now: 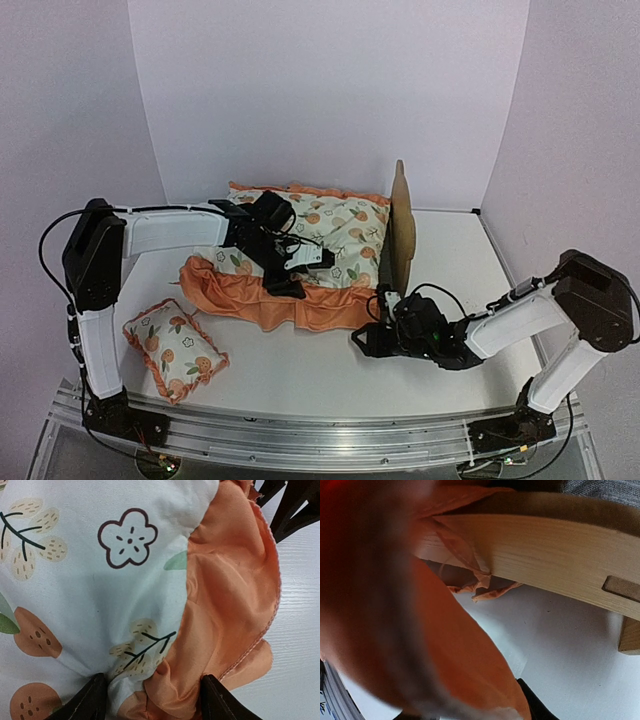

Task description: Set up the pet bed

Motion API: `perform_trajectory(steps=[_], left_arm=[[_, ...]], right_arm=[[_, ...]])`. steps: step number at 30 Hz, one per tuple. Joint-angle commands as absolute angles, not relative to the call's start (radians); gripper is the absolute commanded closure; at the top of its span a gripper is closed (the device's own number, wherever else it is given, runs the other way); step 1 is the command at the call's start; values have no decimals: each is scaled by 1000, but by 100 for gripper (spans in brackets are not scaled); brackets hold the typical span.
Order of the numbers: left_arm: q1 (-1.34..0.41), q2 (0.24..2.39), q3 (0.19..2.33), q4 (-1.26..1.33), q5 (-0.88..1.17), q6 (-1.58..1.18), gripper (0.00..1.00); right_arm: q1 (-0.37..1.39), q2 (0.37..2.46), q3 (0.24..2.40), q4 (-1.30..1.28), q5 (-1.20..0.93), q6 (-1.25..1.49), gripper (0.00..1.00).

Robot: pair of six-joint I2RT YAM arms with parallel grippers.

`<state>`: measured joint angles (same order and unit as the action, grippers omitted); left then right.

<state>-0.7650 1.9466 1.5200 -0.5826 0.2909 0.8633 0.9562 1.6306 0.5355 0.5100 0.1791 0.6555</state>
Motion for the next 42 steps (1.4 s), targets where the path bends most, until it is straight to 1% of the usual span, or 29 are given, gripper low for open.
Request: perform_trajectory(steps=[1, 3, 7, 11, 13, 17, 19, 20, 23, 26, 29, 32, 35, 39, 42], left_arm=[[-775, 1980, 1510, -556, 230, 864, 41], [-787, 1992, 1495, -557, 228, 867, 47], [-801, 2018, 1486, -563, 228, 853, 51], [-802, 2039, 1505, -580, 232, 829, 60], [-803, 2046, 1513, -597, 235, 821, 67], [-804, 2051, 1521, -633, 253, 807, 85], [-804, 2054, 1533, -653, 259, 787, 97], [-804, 2055, 1557, -676, 267, 773, 100], [-803, 2067, 1664, -757, 301, 688, 100], [-802, 2081, 1816, -860, 337, 608, 100], [-802, 2088, 1956, -942, 354, 576, 100], [-801, 2085, 2032, -1000, 350, 569, 100], [-801, 2082, 2115, -1032, 349, 567, 100], [-801, 2075, 2215, -1030, 350, 565, 100], [-801, 2068, 2255, -1015, 344, 566, 100]], right_arm=[[959, 1610, 513, 553, 176, 673, 51], [959, 1603, 505, 553, 182, 678, 51], [958, 1594, 500, 551, 196, 672, 52], [959, 1581, 501, 548, 208, 663, 51], [958, 1573, 500, 543, 214, 662, 51], [957, 1558, 503, 520, 218, 653, 51], [957, 1547, 503, 507, 220, 646, 51], [958, 1541, 504, 497, 222, 642, 51], [957, 1512, 503, 471, 226, 621, 51], [957, 1456, 495, 446, 232, 580, 51], [956, 1372, 493, 390, 252, 525, 51], [949, 1301, 507, 292, 255, 484, 50], [927, 1252, 528, 193, 188, 471, 50], [882, 1217, 518, 161, 62, 482, 49], [876, 1212, 497, 160, 66, 493, 45]])
